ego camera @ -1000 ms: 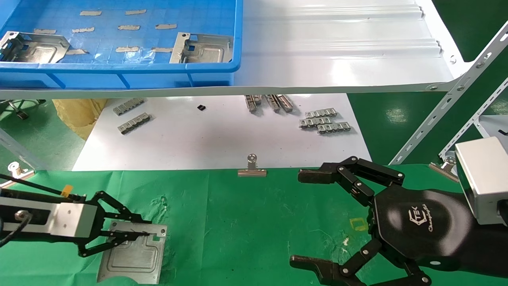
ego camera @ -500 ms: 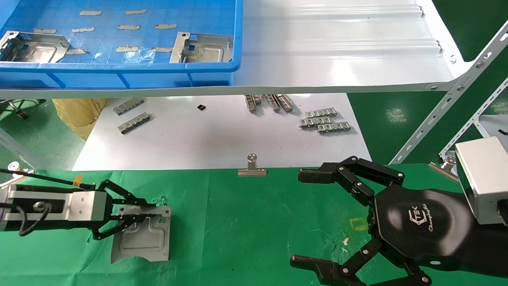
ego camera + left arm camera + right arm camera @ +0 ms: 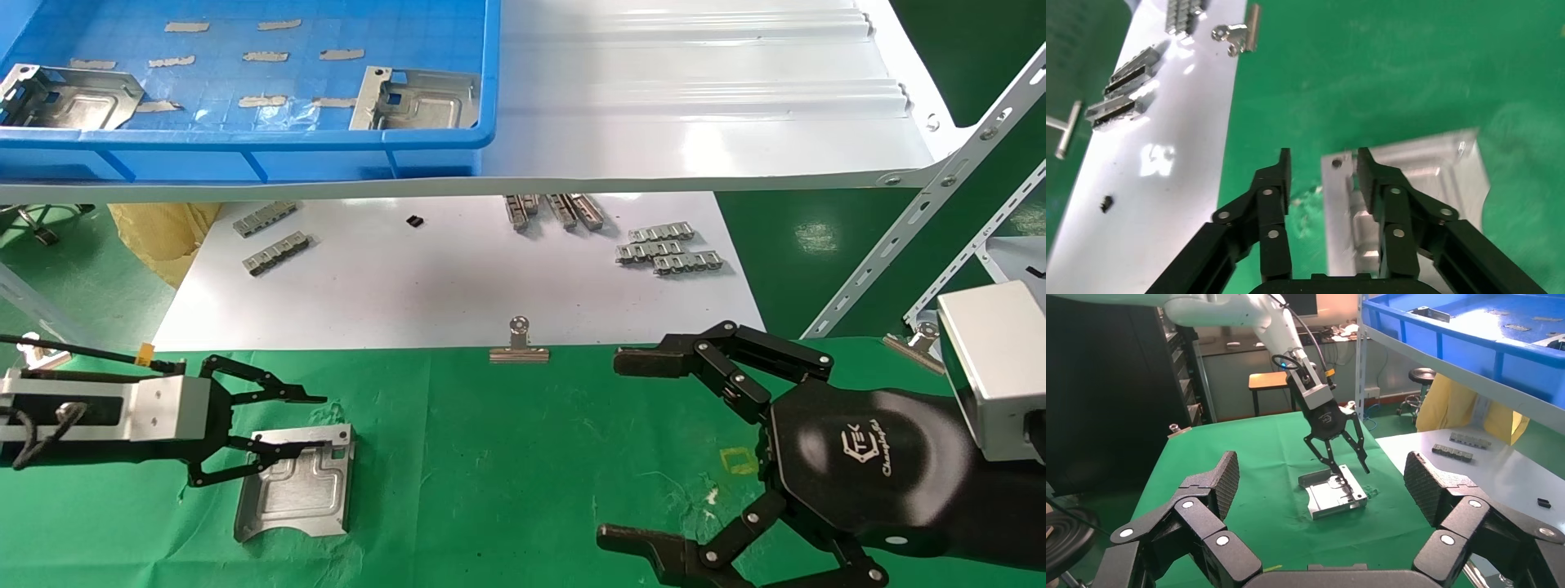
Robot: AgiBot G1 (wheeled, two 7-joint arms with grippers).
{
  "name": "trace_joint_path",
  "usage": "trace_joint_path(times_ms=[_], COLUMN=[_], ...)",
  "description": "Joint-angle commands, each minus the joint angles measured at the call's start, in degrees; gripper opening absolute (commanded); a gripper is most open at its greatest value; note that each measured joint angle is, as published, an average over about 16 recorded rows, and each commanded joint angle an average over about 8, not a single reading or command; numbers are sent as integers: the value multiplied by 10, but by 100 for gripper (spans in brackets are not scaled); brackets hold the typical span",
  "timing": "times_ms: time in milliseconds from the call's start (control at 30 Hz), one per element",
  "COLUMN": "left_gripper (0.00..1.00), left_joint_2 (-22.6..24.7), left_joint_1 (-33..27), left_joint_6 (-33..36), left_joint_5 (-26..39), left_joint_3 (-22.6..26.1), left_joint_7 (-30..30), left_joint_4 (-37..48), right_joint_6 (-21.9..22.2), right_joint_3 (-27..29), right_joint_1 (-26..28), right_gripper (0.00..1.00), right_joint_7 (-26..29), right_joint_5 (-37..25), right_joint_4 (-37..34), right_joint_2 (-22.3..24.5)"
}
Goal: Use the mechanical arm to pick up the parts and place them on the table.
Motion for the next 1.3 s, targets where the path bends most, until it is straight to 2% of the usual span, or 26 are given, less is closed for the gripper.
trace_joint_path(times_ms=[33,233,633,1300], left_gripper=[100,100,100,100], left_joint_2=[-3,-9,-11,-55], left_joint_1=[6,30,29,131], left_joint_6=[7,12,9,-11], left_joint_5=[-10,-29,-28,-88], left_joint_3=[-4,-9,-17,-134], left_joint_7=[-8,-29,-36,-225], left_joint_4=[2,-3,-20,-233], right_joint_6=[0,0,0,0], right_joint_3=[0,0,0,0], right_joint_1=[0,0,0,0], right_gripper=[100,100,100,100], right_joint_7=[0,0,0,0], right_joint_5=[0,0,0,0], right_joint_4=[0,0,0,0], right_joint_2=[0,0,0,0])
